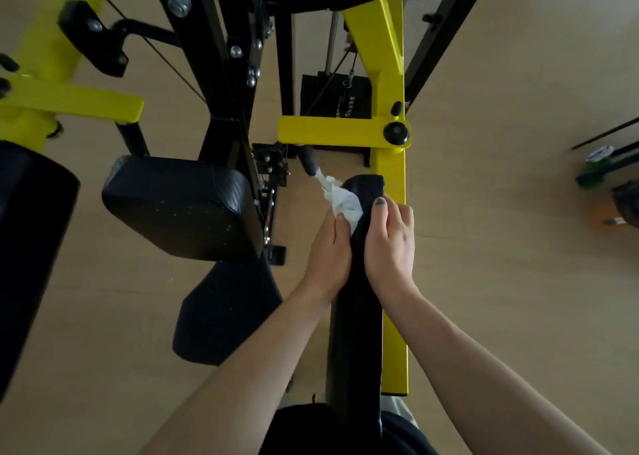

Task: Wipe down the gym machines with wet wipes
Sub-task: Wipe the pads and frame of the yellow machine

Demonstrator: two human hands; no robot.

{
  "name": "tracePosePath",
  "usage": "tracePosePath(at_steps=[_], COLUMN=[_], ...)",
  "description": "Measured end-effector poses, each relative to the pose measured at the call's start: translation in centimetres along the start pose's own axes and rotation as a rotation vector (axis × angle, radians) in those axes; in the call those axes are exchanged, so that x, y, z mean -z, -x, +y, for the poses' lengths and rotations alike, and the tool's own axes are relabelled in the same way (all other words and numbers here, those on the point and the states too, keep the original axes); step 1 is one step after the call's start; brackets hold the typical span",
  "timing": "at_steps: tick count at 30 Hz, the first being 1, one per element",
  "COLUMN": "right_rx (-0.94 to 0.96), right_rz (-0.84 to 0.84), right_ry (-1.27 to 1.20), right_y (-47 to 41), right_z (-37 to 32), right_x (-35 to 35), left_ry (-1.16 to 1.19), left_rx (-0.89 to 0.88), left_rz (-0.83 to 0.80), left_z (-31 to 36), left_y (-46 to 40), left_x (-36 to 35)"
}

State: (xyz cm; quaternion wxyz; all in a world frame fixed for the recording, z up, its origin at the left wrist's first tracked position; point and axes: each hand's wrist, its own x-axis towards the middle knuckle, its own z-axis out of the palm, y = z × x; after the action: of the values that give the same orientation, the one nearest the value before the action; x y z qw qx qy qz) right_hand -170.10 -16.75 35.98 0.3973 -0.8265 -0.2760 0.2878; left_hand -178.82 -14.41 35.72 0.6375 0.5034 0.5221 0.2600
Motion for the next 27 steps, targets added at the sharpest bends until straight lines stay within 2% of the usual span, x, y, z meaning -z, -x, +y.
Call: tracePosePath(at_steps=[7, 11, 15, 17, 24, 27], right_rx=[0.011, 0.022, 0.022, 0.029, 0.042, 0.044], right_rz=[0.004, 0.002, -0.001, 0.003, 0.009, 0.008], right_ry=[0.029, 0.040, 0.040, 0.054, 0.065, 0.056], right_y=[0.0, 0.0, 0.0, 0.0, 0.1, 0.1], right_z=[0.4, 0.4, 0.4, 0.5, 0.5, 0.5], right_x=[-0.1, -0.1, 0.0, -0.1, -0.1, 0.0], left_ry=[-0.003, -0.114, -0.211, -0.173, -0.007, 0.046], left_rx=[0.032, 0.040, -0.012, -0.007, 0.180, 0.174], left_rz=[0.060, 0.101, 0.026, 0.003, -0.030, -0.054], left_z=[-5.5, -5.6, -4.7, -4.3, -3.3, -3.1], left_y=[5.4, 3.3, 1.3, 0.9, -0.1, 0.0], left_x=[0.9, 1.3, 2.5, 3.0, 3.3, 3.3])
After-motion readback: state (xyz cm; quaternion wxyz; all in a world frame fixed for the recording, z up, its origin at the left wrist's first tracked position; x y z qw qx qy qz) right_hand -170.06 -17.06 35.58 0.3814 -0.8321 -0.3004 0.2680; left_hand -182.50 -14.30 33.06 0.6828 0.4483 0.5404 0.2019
